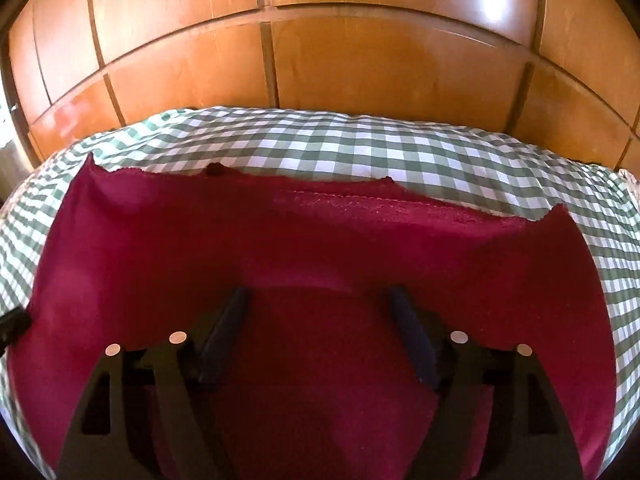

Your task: Fold small clothes

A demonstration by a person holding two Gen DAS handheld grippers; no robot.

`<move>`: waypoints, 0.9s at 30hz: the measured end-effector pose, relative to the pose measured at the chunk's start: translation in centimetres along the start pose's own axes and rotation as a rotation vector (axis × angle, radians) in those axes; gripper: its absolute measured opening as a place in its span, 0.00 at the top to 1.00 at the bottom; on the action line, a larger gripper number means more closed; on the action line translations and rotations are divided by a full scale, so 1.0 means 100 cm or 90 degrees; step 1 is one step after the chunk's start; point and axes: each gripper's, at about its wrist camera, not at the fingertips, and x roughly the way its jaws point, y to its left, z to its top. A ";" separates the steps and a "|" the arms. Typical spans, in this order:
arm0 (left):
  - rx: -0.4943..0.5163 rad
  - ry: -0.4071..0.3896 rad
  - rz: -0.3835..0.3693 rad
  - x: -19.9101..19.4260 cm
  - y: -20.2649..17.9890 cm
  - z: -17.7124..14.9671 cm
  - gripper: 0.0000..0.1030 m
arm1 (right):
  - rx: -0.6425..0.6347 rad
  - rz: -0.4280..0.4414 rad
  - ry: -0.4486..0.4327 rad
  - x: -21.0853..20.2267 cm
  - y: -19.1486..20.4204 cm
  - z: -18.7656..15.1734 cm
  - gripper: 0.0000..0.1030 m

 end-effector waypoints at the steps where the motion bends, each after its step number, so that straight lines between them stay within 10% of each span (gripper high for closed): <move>1: -0.004 0.000 -0.013 -0.004 0.003 -0.004 0.65 | 0.000 -0.001 -0.001 -0.001 0.000 -0.001 0.29; 10: 0.056 0.016 -0.054 -0.026 -0.009 -0.042 0.57 | 0.027 0.009 -0.022 -0.052 -0.010 -0.024 0.18; 18: 0.047 0.042 -0.009 -0.010 -0.004 -0.041 0.61 | 0.156 -0.134 -0.002 -0.096 -0.130 -0.082 0.17; 27: 0.066 0.011 -0.004 -0.026 -0.010 -0.039 0.62 | 0.319 -0.001 -0.014 -0.149 -0.187 -0.132 0.28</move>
